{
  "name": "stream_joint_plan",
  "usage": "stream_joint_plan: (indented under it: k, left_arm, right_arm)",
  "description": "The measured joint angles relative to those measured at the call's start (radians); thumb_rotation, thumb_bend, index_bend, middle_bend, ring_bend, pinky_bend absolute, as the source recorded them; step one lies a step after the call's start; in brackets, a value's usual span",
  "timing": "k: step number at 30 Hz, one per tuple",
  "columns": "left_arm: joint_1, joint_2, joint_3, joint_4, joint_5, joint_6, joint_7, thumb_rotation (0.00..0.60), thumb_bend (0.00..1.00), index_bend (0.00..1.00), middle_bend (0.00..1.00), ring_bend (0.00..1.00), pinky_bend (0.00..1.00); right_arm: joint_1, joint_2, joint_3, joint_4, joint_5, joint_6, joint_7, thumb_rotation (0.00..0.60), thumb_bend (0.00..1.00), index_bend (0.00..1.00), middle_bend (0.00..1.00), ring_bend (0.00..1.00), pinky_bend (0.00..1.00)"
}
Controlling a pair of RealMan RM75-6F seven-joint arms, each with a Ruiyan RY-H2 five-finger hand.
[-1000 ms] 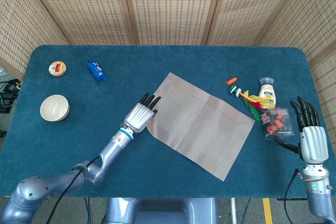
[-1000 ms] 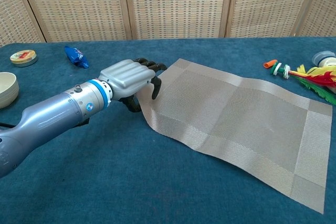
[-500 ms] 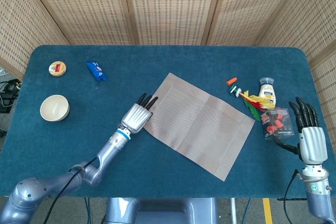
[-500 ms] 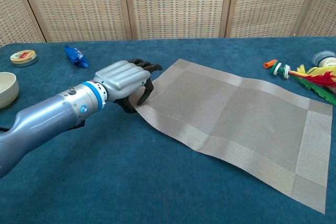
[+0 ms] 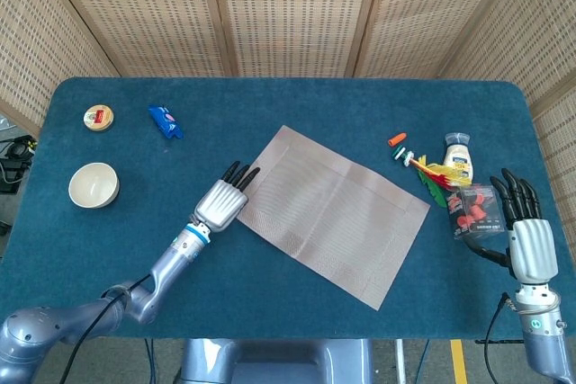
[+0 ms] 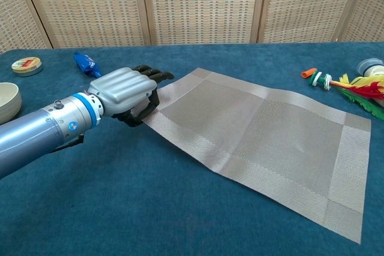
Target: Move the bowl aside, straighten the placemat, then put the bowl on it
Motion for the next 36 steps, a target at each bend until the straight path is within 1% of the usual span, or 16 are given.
stream_joint_plan:
  k: [5, 9, 18, 24, 28, 36]
  left_arm:
    - [0.028, 0.043, 0.016, -0.036, 0.015, 0.028, 0.001, 0.600, 0.69, 0.67, 0.00, 0.00, 0.00]
    - [0.051, 0.078, 0.027, -0.087, 0.020, 0.047, 0.005, 0.600, 0.69, 0.67, 0.00, 0.00, 0.00]
    - [0.120, 0.194, 0.087, -0.276, 0.057, 0.108, 0.068, 0.600, 0.69, 0.68, 0.00, 0.00, 0.00]
    - [0.173, 0.277, 0.137, -0.419, 0.071, 0.138, 0.108, 0.600, 0.69, 0.68, 0.00, 0.00, 0.00]
    - [0.210, 0.329, 0.181, -0.507, 0.094, 0.161, 0.121, 0.600, 0.69, 0.68, 0.00, 0.00, 0.00]
    - [0.262, 0.381, 0.268, -0.640, 0.146, 0.172, 0.177, 0.600, 0.68, 0.68, 0.00, 0.00, 0.00]
  right_arm:
    - [-0.001, 0.002, -0.004, -0.007, -0.011, 0.006, -0.004, 0.600, 0.27, 0.10, 0.00, 0.00, 0.00]
    - [-0.002, 0.004, -0.005, -0.014, -0.015, 0.011, -0.007, 0.600, 0.27, 0.10, 0.00, 0.00, 0.00]
    - [-0.004, 0.009, -0.007, -0.024, -0.022, 0.018, -0.015, 0.600, 0.27, 0.10, 0.00, 0.00, 0.00]
    - [-0.005, 0.011, -0.010, -0.032, -0.029, 0.024, -0.020, 0.600, 0.27, 0.10, 0.00, 0.00, 0.00]
    - [-0.005, 0.011, -0.012, -0.036, -0.036, 0.028, -0.025, 0.600, 0.27, 0.10, 0.00, 0.00, 0.00]
    - [-0.008, 0.016, -0.019, -0.051, -0.047, 0.035, -0.039, 0.600, 0.27, 0.10, 0.00, 0.00, 0.00]
